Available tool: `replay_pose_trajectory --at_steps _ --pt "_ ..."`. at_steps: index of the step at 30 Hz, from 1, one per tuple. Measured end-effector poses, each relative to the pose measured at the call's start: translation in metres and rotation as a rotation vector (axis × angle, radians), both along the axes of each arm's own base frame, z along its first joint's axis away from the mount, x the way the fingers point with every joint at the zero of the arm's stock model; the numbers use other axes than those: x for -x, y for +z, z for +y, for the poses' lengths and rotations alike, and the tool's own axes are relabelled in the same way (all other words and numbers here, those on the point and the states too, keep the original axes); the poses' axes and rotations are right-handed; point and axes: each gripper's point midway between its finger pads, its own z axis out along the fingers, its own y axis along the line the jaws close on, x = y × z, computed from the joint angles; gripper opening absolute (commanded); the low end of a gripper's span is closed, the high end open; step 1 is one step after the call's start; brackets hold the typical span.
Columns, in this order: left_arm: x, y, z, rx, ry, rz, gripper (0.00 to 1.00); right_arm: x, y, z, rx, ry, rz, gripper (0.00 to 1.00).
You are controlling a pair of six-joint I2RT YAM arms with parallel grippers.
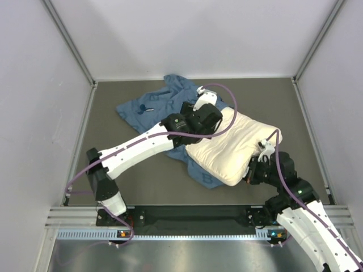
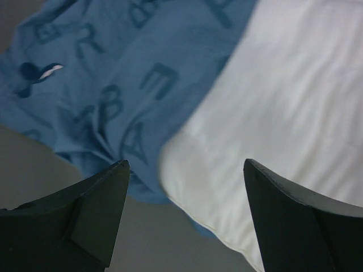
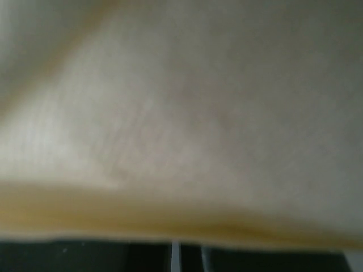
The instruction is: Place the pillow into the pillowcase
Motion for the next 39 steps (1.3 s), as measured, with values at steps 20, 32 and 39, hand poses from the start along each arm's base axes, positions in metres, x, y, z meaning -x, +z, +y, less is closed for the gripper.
replay_pose_trajectory --at_steps 20,32,39 --pt "-0.101 -0.096 0.023 -0.349 0.028 0.08 0.6 -0.005 -0.004 -0.007 0.018 -0.058 0.007 0.0" --pt "-0.116 -0.102 -0.009 -0.319 -0.079 0.131 0.0 -0.028 0.047 -0.011 0.056 -0.101 -0.065 0.0" --pt "-0.123 -0.068 -0.001 -0.2 -0.086 0.145 0.0 -0.06 0.162 -0.005 0.058 -0.082 -0.279 0.0"
